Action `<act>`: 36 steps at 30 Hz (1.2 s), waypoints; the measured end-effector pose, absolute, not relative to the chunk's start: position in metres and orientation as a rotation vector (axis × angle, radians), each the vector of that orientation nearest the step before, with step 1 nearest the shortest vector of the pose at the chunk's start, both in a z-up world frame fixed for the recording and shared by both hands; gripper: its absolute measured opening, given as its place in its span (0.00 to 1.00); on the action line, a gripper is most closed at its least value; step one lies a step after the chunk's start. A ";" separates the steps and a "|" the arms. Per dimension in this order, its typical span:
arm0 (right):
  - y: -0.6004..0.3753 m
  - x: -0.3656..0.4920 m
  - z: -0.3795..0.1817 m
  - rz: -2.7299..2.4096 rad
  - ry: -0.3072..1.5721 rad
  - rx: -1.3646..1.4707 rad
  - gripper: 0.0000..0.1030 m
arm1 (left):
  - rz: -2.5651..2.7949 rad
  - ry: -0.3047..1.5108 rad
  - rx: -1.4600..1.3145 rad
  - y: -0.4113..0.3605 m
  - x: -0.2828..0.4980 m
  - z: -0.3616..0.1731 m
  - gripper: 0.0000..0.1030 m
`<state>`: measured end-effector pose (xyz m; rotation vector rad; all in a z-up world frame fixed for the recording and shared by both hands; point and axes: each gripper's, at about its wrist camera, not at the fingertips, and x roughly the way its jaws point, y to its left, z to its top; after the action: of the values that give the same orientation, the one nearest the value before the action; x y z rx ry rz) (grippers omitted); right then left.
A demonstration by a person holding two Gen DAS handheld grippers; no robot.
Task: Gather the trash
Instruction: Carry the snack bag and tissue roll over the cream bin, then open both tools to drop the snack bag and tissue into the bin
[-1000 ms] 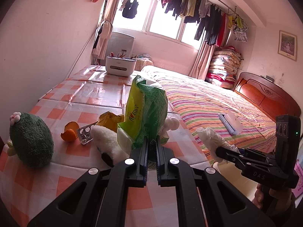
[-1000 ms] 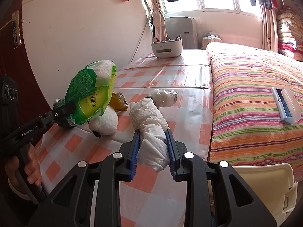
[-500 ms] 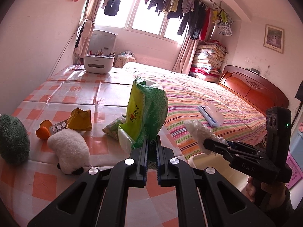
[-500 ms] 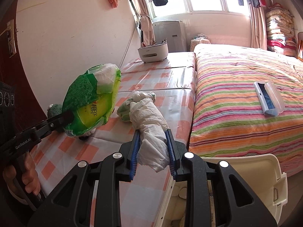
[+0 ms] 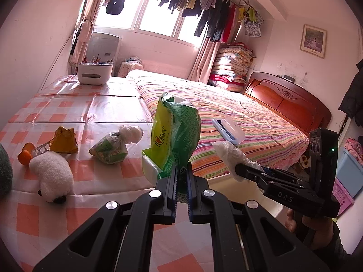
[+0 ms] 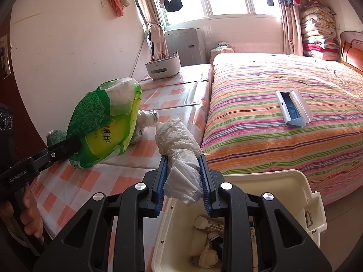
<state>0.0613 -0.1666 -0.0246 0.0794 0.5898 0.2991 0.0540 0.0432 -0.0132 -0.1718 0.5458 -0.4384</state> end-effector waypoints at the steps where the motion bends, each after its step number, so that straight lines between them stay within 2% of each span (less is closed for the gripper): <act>1: -0.170 0.060 -0.025 0.292 0.587 0.082 0.25 | -0.447 0.548 -0.169 0.040 0.054 -0.013 0.07; 13: -0.217 0.039 -0.036 0.180 0.574 0.179 0.29 | -0.540 0.563 -0.142 0.000 0.045 -0.016 0.07; 18: -0.230 0.033 -0.039 0.153 0.555 0.229 0.47 | -0.563 0.575 -0.132 -0.012 0.044 -0.018 0.07; 24: -0.242 0.025 -0.033 0.116 0.496 0.276 0.47 | -0.592 0.593 -0.125 -0.024 0.043 -0.021 0.07; 27: -0.250 0.023 -0.031 0.087 0.468 0.306 0.57 | -0.612 0.610 -0.124 -0.031 0.043 -0.025 0.07; 36: -0.261 0.018 -0.030 0.073 0.450 0.340 0.57 | -0.671 0.647 -0.091 -0.056 0.038 -0.033 0.07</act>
<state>0.0184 -0.2606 -0.0298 0.3399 0.4496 0.0728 0.0378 -0.0555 -0.0329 -0.0909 0.6471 -0.6711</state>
